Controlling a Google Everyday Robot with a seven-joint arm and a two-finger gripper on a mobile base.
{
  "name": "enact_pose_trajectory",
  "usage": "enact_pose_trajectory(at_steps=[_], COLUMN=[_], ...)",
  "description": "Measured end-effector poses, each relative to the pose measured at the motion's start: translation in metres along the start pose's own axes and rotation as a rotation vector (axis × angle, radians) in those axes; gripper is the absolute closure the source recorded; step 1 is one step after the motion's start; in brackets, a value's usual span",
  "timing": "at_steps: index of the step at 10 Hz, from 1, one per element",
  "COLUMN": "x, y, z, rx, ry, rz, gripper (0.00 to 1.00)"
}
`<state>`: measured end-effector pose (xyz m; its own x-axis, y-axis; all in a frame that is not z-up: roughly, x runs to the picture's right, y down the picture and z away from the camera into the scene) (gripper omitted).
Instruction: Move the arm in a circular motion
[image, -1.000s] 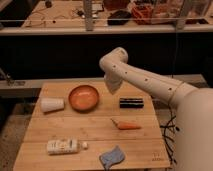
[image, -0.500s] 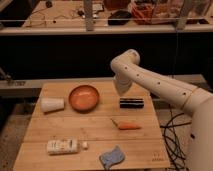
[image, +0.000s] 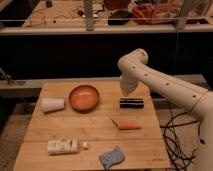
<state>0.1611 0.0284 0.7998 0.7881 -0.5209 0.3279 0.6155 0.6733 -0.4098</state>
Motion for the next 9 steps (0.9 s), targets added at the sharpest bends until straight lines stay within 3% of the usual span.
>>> enact_pose_trajectory(at_steps=[2, 5, 6, 8, 9], x=[0.019, 0.023, 0.026, 0.038, 0.042], y=[0.028, 0.041, 0.046, 0.075, 0.088], z=[-0.005, -0.011, -0.012, -0.013, -0.013], rx=[-0.008, -0.003, -0.003, -0.008, -0.012], ry=[-0.011, -0.022, -0.023, -0.029, -0.03], rz=[0.032, 0.065, 0.074, 0.081, 0.087], gripper=[0.98, 0.98, 0.95, 0.75, 0.72])
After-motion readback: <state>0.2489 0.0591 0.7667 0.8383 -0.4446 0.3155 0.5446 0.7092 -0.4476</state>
